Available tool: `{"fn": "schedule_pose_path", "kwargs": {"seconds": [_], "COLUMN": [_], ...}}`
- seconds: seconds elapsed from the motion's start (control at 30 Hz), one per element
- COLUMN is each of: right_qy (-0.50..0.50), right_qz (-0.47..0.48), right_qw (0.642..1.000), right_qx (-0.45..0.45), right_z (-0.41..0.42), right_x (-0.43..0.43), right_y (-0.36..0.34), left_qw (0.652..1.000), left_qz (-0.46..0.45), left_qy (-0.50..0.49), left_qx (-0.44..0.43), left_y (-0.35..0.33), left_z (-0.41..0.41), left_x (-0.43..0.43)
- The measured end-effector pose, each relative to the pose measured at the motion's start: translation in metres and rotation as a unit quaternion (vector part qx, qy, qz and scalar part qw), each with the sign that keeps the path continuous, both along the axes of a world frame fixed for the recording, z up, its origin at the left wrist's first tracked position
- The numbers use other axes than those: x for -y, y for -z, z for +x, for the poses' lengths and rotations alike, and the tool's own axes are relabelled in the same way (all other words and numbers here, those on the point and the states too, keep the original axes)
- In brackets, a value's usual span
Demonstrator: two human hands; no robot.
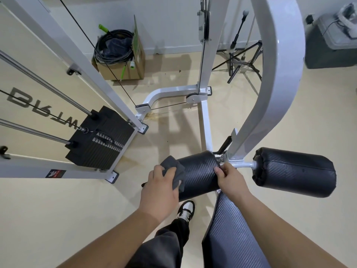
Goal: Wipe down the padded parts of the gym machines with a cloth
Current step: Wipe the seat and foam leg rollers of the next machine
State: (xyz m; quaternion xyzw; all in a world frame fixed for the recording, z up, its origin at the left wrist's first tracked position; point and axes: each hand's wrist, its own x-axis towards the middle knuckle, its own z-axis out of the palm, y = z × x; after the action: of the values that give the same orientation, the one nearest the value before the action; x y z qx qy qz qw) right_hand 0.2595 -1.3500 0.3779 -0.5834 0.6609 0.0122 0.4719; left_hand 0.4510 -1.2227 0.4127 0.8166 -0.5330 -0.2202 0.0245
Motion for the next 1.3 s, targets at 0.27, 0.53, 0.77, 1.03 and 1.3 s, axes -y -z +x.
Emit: {"fn": "schedule_pose_path", "kwargs": {"seconds": [0.27, 0.53, 0.77, 1.03, 1.3], "right_qy": [0.074, 0.122, 0.108, 0.092, -0.016], "right_qz": [0.015, 0.141, 0.135, 0.153, 0.076], "right_qw": [0.996, 0.975, 0.977, 0.981, 0.995], "right_qx": [0.050, 0.120, 0.124, 0.078, 0.058], "right_z": [-0.004, -0.024, -0.018, -0.024, -0.001], "right_x": [-0.007, -0.010, -0.015, -0.011, -0.009], "right_y": [0.006, -0.013, -0.010, -0.007, -0.011], "left_qw": [0.990, 0.967, 0.992, 0.977, 0.998], "left_qz": [0.010, -0.007, 0.001, 0.004, 0.003], "left_qy": [0.138, 0.252, 0.120, 0.210, 0.049], "left_qx": [0.029, 0.030, 0.045, 0.029, 0.047], "left_y": [0.013, 0.015, 0.009, 0.012, 0.010], "left_z": [-0.060, -0.014, -0.025, -0.038, 0.002], "left_x": [0.083, 0.027, 0.046, 0.064, 0.006]}}
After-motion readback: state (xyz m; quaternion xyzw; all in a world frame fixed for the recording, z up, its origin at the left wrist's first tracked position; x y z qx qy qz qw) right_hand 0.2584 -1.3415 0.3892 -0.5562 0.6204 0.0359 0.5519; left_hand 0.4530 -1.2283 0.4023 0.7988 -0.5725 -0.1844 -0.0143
